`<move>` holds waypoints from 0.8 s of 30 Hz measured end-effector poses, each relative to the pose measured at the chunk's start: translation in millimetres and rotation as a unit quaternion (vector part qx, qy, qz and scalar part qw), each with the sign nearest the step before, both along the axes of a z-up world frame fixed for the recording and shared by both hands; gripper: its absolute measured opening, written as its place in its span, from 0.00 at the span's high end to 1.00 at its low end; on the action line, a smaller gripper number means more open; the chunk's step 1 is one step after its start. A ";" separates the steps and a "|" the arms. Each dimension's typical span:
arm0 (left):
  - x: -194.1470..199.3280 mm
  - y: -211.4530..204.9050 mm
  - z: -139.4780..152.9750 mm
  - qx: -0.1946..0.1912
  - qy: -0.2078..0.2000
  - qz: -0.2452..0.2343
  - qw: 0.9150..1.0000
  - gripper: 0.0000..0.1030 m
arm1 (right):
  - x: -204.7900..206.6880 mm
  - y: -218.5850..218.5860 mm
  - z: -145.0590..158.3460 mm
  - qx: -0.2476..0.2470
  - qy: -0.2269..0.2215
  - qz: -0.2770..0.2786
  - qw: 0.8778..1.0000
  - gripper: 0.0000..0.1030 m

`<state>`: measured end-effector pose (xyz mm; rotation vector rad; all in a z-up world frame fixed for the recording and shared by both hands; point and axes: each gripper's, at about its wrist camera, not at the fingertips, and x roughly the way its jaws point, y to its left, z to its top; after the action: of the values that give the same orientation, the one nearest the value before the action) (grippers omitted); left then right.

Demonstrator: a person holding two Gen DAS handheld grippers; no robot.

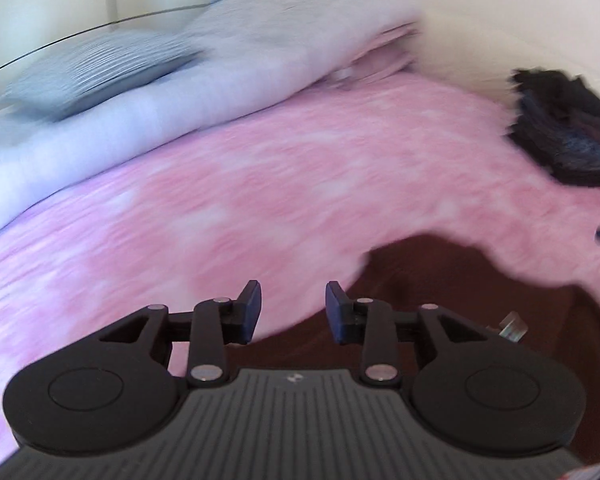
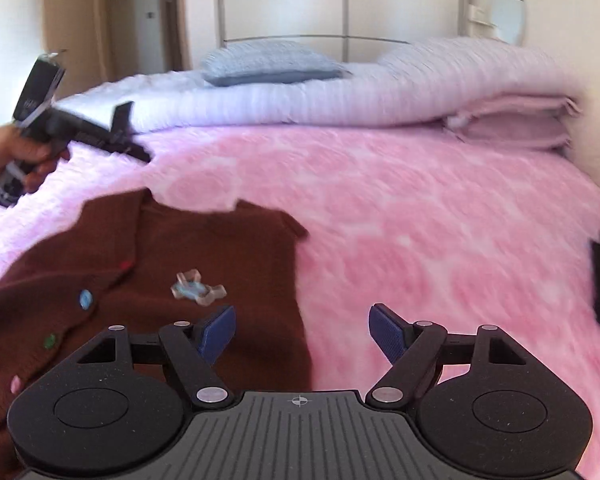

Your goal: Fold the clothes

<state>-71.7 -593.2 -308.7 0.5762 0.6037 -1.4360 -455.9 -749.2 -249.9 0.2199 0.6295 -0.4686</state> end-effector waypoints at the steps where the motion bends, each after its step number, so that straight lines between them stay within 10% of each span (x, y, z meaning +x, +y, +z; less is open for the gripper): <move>1: 12.5 10.9 -1.6 0.007 -0.006 0.015 1.000 0.71 | 11.5 -8.0 -0.1 0.009 0.000 0.015 1.000 0.25; 15: 76.4 3.5 -83.5 0.049 0.015 -0.013 0.999 0.74 | 180.4 -144.8 -68.4 0.085 0.060 0.138 0.985 0.26; 18: 67.5 6.8 -83.8 0.041 0.006 -0.030 0.999 0.95 | 191.0 -142.7 -63.1 0.064 0.070 0.146 0.985 0.50; 20: 58.3 6.3 -81.7 0.037 -0.012 -0.041 0.998 0.98 | 196.5 -138.9 -57.4 0.043 0.074 0.147 0.986 0.90; 24: 54.3 8.4 -62.4 -0.006 -0.050 -0.028 0.998 0.98 | 207.4 -131.2 -45.9 -0.001 0.081 0.147 0.986 0.95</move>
<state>-17.4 -584.8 -371.1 0.6566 0.5022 -1.4537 -248.5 -880.4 -295.8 0.0849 0.8072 -0.2026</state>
